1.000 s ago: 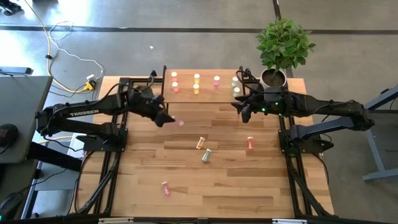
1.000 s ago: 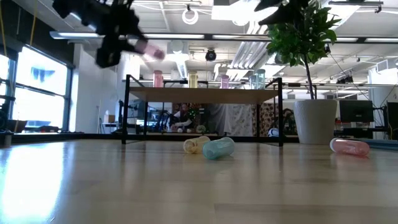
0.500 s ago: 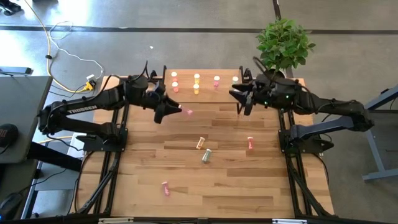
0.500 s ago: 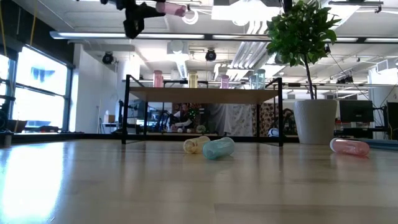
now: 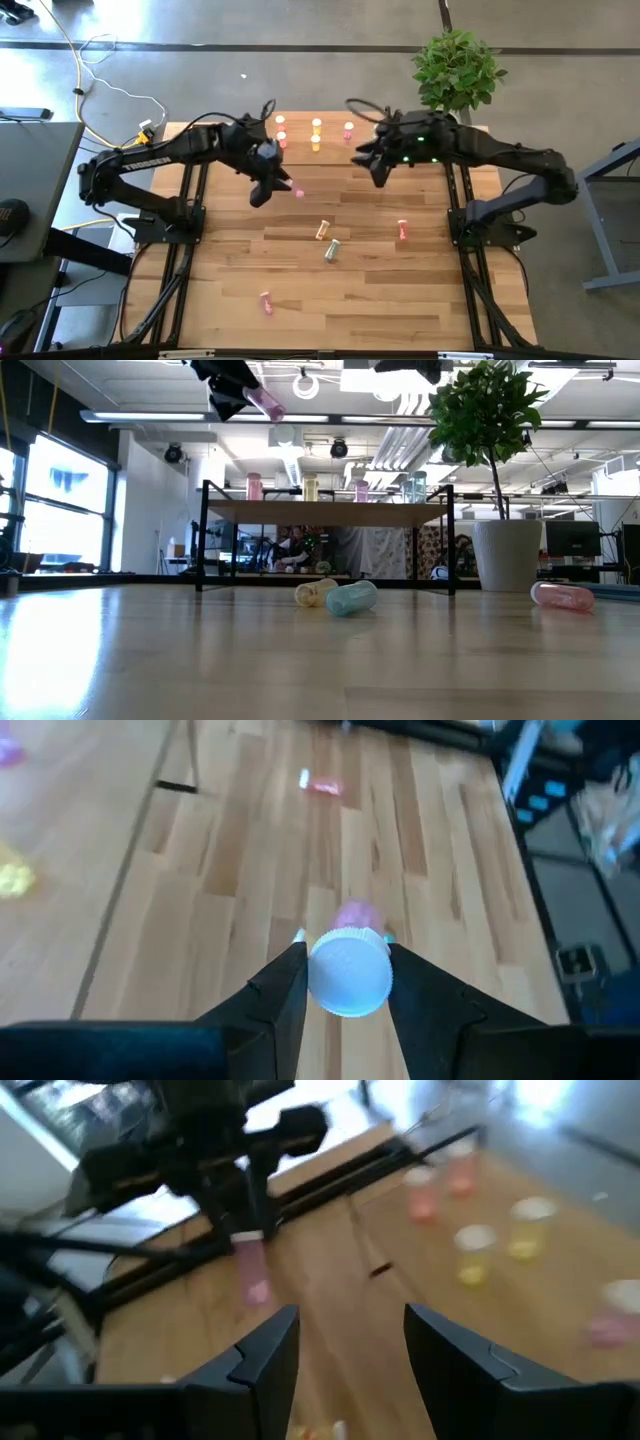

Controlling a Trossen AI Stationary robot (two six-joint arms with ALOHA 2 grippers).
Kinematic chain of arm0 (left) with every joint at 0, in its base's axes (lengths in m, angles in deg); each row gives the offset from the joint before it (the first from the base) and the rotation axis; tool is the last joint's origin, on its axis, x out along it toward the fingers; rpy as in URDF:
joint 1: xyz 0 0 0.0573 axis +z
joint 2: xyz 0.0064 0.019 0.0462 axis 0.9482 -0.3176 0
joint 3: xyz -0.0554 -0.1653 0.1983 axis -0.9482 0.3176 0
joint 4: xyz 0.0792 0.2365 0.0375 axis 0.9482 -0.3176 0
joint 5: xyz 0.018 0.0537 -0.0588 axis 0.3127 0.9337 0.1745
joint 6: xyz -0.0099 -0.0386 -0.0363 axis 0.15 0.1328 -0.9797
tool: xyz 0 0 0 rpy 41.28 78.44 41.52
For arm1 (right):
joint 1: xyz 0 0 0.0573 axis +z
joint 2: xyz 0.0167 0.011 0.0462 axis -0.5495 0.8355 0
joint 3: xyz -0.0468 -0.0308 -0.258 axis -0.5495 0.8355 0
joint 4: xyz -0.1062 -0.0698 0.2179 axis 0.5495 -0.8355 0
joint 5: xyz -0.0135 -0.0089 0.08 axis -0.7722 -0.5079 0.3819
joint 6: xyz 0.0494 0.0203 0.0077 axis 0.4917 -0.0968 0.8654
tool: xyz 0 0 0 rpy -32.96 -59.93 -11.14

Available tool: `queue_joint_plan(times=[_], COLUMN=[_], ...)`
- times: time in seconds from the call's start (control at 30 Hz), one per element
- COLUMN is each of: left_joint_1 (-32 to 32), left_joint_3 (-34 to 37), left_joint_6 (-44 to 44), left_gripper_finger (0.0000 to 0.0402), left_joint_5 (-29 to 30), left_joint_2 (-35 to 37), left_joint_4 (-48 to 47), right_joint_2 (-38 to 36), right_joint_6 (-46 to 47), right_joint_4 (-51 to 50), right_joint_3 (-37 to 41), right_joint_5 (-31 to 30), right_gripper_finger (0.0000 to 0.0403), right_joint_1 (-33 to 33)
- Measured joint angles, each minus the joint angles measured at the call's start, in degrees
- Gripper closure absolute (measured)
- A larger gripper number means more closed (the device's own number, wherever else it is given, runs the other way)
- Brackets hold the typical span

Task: Pick and place medicine bottles onto shelf by color
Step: Put the top purple pill bottle on the shelf aligned with the purple pill bottle

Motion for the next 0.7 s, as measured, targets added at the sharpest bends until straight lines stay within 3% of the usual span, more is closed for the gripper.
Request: queue_joint_plan(times=[0.13,0.4,0.7], left_joint_1=[-2.37,-7.06,-9.38], left_joint_3=[-1.18,-1.26,-1.29], left_joint_6=[4.88,12.04,11.76], left_gripper_finger=[0.0284,0.0284,0.0284], left_joint_5=[0.59,8.8,10.79], left_joint_2=[-1.8,-3.25,-3.67], left_joint_4=[-0.76,-0.92,-0.77], right_joint_2=[4.09,11.41,18.25], right_joint_6=[0.0,-3.59,-13.08], right_joint_4=[0.37,4.97,14.91], right_joint_3=[-0.66,-0.66,-0.66], right_joint_5=[5.98,13.8,14.18], right_gripper_finger=[0.0231,0.0231,0.0231], right_joint_1=[0.02,0.32,2.8])
